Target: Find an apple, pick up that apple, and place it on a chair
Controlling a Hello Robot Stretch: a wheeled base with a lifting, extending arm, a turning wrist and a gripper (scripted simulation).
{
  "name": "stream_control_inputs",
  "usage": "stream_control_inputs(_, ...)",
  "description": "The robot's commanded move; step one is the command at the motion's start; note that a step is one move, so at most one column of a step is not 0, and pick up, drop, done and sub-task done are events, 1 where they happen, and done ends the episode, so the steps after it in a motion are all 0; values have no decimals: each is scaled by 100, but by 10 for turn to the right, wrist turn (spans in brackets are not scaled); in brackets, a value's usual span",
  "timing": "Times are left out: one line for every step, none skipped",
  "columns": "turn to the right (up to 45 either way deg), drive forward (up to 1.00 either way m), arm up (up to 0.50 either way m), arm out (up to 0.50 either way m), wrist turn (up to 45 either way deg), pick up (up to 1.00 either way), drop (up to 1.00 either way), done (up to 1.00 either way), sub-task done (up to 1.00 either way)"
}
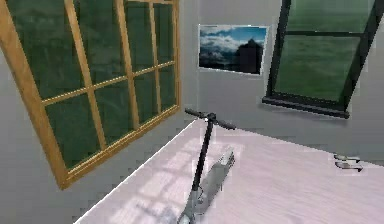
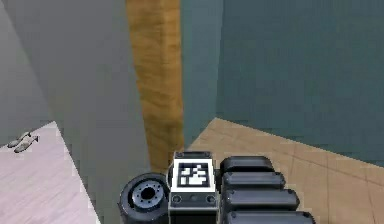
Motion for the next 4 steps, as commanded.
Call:
stream_control_inputs(270, 0, 0, 0, 0, 0, 0, 0, 0)
stream_control_inputs(0, 75, 0, 0, 0, 0, 0, 0, 0)
stream_control_inputs(450, 0, 0, 0, 0, 0, 0, 0, 0)
stream_control_inputs(90, 0, 0, 0, 0, 0, 0, 0, 0)
